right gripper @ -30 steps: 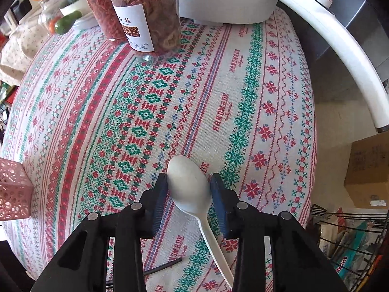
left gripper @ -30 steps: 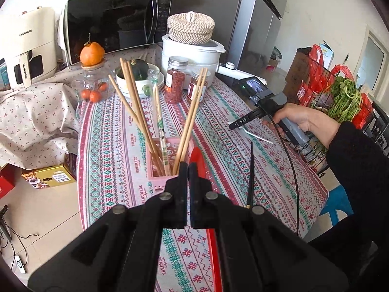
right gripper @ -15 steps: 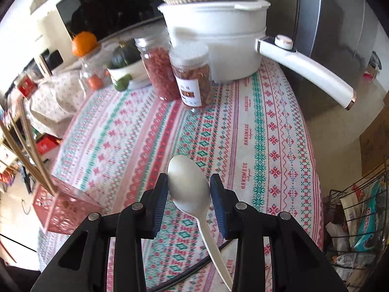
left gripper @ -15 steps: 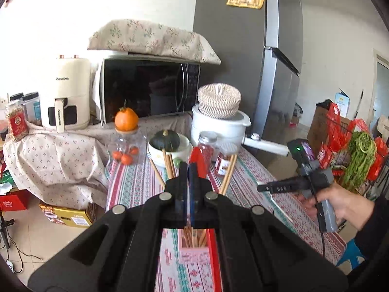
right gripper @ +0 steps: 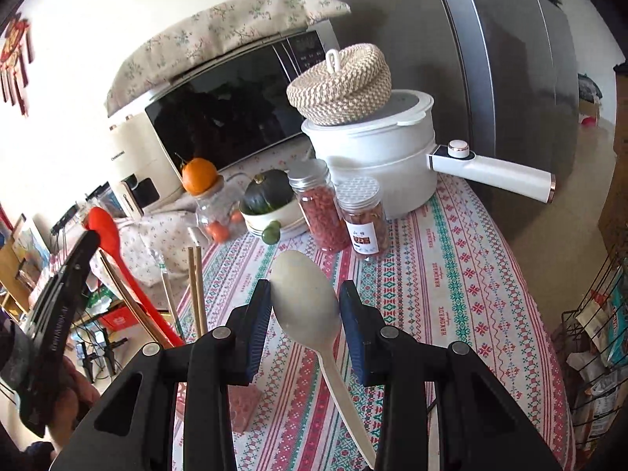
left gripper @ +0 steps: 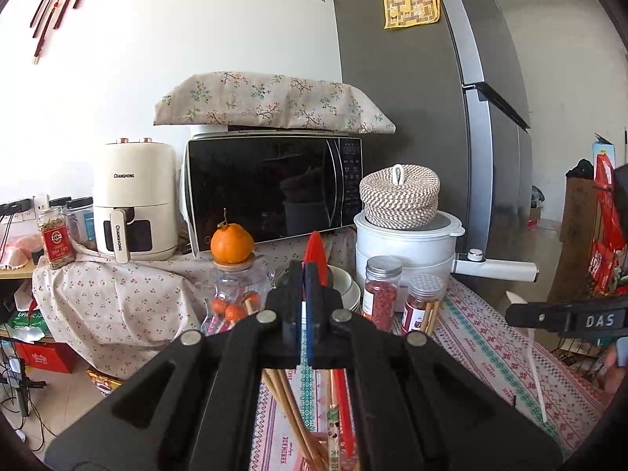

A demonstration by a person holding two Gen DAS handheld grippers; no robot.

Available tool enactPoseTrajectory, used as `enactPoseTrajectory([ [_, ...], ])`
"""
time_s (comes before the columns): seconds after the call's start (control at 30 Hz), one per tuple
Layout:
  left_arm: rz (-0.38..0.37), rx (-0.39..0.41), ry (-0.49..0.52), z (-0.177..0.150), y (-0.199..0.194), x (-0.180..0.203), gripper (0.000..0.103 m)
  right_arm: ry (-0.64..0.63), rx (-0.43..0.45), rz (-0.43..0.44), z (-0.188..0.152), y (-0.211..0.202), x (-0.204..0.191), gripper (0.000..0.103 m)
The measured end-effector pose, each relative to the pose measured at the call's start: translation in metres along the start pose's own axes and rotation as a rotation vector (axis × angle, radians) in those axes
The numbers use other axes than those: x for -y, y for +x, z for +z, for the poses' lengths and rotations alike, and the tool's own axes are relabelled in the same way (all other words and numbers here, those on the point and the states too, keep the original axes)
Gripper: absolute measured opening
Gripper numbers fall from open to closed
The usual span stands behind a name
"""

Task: Organize utensils
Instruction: 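Lift both held spoons and carry them over the pink basket, then open the left gripper to drop the red spoon into the basket, then open the right gripper to drop the white spoon into the basket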

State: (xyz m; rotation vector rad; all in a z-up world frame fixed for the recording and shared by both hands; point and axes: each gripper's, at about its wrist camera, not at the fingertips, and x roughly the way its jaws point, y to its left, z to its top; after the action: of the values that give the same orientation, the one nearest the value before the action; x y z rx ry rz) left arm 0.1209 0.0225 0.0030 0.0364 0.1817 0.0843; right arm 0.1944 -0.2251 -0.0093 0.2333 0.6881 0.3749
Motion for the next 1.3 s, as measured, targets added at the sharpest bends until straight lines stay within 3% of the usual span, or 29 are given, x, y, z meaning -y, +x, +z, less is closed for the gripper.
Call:
enactPoseTrajectory([
  [0.13, -0.02, -0.03, 0.029, -0.009, -0.002, 0.008, 0.001, -0.02, 0.021, 0.002, -0.001, -0.006, -0.001, 0.037],
  [0.37, -0.15, -0.17, -0.004, -0.009, -0.013, 0.005, 0.002, 0.018, 0.063, 0.03, 0.001, -0.018, -0.001, 0.037],
  [0.43, -0.183, -0.212, -0.022, -0.004, -0.018, -0.001, 0.009, 0.037, 0.079, 0.051, 0.003, -0.022, -0.008, 0.037],
  [0.6, -0.214, -0.335, -0.092, 0.003, -0.032, -0.024, 0.052, 0.061, 0.14, 0.118, 0.004, -0.026, -0.042, 0.037],
  [0.8, -0.167, -0.516, -0.174, -0.009, -0.034, -0.067, 0.076, 0.082, 0.22, 0.223, -0.003, -0.018, -0.088, 0.037],
  [1.0, -0.129, -0.659, -0.228, -0.031, -0.026, -0.099, 0.078, 0.108, 0.314, 0.247, -0.023, 0.003, -0.115, 0.037],
  [1.3, -0.142, -0.672, -0.254, -0.028, -0.03, -0.112, 0.081, 0.09, 0.358, 0.212, -0.05, 0.028, -0.126, 0.04],
])
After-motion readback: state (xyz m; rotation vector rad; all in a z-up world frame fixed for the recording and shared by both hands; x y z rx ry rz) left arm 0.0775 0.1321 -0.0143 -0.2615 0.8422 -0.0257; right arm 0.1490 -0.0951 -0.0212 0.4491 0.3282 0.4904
